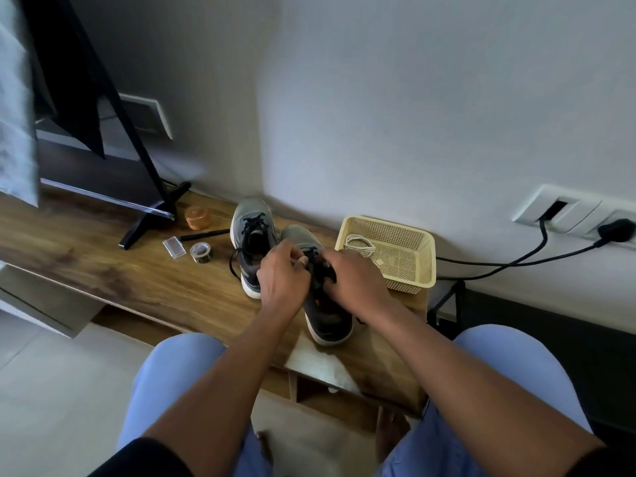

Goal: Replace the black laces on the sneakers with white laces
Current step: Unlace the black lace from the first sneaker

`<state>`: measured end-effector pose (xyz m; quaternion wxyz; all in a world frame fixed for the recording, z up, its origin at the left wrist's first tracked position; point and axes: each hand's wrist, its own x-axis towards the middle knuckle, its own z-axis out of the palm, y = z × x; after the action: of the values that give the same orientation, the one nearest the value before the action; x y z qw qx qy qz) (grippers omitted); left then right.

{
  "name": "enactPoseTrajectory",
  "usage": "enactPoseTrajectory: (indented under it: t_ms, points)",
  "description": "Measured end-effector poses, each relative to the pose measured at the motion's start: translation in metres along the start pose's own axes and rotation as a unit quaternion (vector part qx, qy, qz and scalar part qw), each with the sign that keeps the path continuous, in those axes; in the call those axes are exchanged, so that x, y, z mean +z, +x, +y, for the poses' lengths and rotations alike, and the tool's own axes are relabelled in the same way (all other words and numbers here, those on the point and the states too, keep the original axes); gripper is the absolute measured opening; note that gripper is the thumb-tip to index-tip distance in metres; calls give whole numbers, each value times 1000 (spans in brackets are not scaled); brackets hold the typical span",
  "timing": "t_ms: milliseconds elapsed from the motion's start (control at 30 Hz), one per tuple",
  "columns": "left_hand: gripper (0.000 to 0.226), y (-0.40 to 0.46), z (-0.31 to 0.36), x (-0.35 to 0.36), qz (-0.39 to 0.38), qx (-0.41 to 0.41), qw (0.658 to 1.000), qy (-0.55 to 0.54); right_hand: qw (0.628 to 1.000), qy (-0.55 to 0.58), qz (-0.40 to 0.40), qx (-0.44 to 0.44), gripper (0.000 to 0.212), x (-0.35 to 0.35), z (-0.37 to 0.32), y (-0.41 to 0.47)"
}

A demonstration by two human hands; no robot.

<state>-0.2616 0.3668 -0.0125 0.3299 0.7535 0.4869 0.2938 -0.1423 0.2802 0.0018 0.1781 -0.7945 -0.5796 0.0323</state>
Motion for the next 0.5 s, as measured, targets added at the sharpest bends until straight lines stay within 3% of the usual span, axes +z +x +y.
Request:
enactPoseTrajectory:
  t_ms: [133,300,500]
  points:
    - [6,-2,-1,-11,-52,26,998,13,1000,-29,-1,-8,37,-4,-2,-4]
    - [27,-14,8,-22,-105,136,982,72,997,-55,44,-23,28,1,1,-16]
    - [7,-3,12,-22,-91,140,981,99,996,-65,43,-46,13,-6,0,-4]
